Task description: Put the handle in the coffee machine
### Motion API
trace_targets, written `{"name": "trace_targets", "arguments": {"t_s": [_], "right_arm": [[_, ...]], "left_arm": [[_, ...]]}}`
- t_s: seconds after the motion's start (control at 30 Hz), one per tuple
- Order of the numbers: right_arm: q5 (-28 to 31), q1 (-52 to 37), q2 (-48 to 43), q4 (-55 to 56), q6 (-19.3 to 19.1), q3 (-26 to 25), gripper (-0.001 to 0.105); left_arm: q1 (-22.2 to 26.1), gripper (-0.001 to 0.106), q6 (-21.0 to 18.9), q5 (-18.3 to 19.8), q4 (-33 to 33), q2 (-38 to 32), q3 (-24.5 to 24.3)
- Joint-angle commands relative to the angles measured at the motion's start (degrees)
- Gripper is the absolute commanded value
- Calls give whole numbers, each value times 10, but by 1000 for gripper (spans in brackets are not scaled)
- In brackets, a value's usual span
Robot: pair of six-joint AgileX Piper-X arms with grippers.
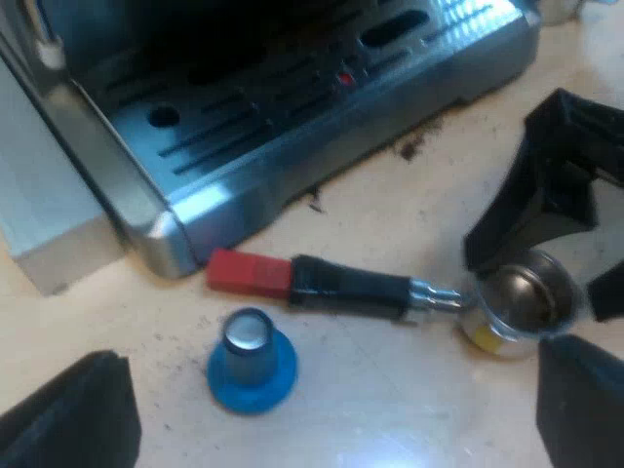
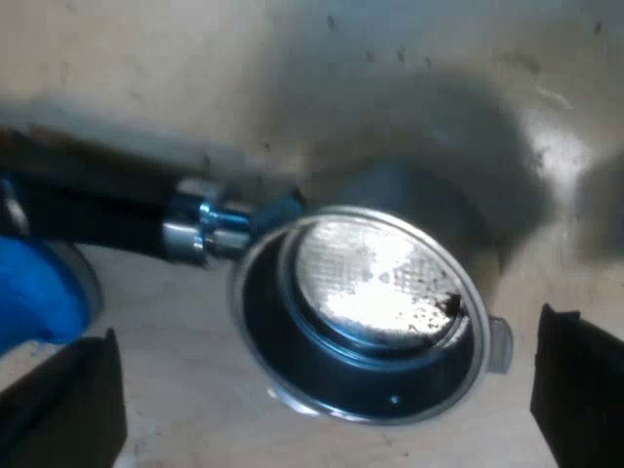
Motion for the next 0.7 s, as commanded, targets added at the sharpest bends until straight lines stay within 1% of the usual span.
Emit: {"name": "trace_targets", "arguments": {"t_s": [0.03, 0.1, 0.27, 0.33, 0.4, 0.47, 0.7], "right_arm": [[-13, -2, 9, -7, -3, -4, 86], [-13, -2, 16, -23, -3, -4, 86], [-18, -2, 23, -29, -3, -4, 86], [-19, -2, 23, -28, -3, -4, 86], [-19, -2, 23, -24, -3, -4, 86], [-20, -2, 23, -21, -3, -4, 86], [-2, -2, 23, -4, -3, -4, 86]], "left_arm": [[-22, 85, 8, 30, 18, 25, 0], [-55, 85, 22, 32, 30, 44, 0], [-115, 85, 52, 39, 50, 68, 0], [-136, 85, 63, 49, 64, 79, 0], [-159, 85, 67, 85, 74, 95, 0], [-170, 85, 66, 103, 75, 103, 0], [-174, 85, 69, 103, 75, 109, 0]]}}
